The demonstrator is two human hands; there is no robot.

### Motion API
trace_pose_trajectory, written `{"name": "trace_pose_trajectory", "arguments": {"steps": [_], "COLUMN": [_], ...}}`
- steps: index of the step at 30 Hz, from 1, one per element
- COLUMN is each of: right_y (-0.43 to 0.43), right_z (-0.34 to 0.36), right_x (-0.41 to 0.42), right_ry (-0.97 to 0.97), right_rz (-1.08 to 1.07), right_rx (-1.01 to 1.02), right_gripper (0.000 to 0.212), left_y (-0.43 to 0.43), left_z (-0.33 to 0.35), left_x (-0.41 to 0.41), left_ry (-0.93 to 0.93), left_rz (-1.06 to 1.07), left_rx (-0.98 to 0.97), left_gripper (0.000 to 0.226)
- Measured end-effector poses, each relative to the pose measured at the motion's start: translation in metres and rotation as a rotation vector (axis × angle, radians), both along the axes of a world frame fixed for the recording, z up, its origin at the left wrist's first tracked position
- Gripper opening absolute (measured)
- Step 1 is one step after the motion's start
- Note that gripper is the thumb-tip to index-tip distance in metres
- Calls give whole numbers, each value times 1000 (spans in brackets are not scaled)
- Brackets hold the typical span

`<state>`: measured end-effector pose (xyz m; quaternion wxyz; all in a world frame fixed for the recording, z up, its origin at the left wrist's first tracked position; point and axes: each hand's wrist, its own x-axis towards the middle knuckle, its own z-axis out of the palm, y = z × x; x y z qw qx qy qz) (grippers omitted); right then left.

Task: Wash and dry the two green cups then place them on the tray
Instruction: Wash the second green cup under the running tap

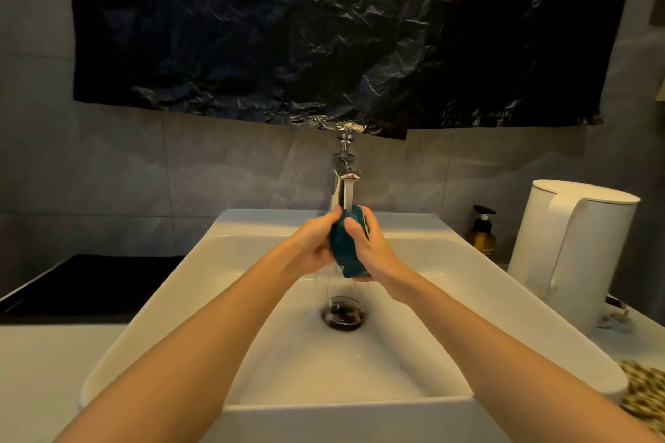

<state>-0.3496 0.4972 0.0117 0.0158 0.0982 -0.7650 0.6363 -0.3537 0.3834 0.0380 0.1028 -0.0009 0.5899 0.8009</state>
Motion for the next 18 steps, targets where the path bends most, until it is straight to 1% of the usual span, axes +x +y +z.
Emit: {"name": "trace_pose_trajectory", "arguments": {"steps": [1,3,5,7,8,10,11,12,15,18], "right_y": [-1,-2,-2,-3,-7,-13,-15,-16,-12,-5], "right_z": [-2,-3,-1,0,2,-1,-4,-6,1,0], "right_x": [0,-2,-2,-4,-4,-10,-16,-21,-5,-2], "right_ry": [40,61,39,-81,-159,-288,-312,-324,-328,-191], "right_rz": [12,7,-19,-39,-47,-33,-18,-21,-30,55], "right_rx": [27,46,10,-70,-114,-158,-175,-194,-227,-122], "right_gripper": [34,42,39,34,35,50,57,59,48,50], "left_y": [-1,-1,3,9,13,19,22,24,25,17], "left_z": [1,2,0,0,0,-5,-8,-10,-11,-3], "left_x": [1,4,3,3,3,0,0,1,0,3], "left_ry": [-31,-51,-12,44,74,141,168,184,176,93], "left_rz": [11,28,44,87,121,168,178,192,223,285], "left_rx": [46,50,18,4,-30,-168,-230,-268,-266,-171], "left_gripper": [35,33,35,37,37,37,38,39,39,36]}}
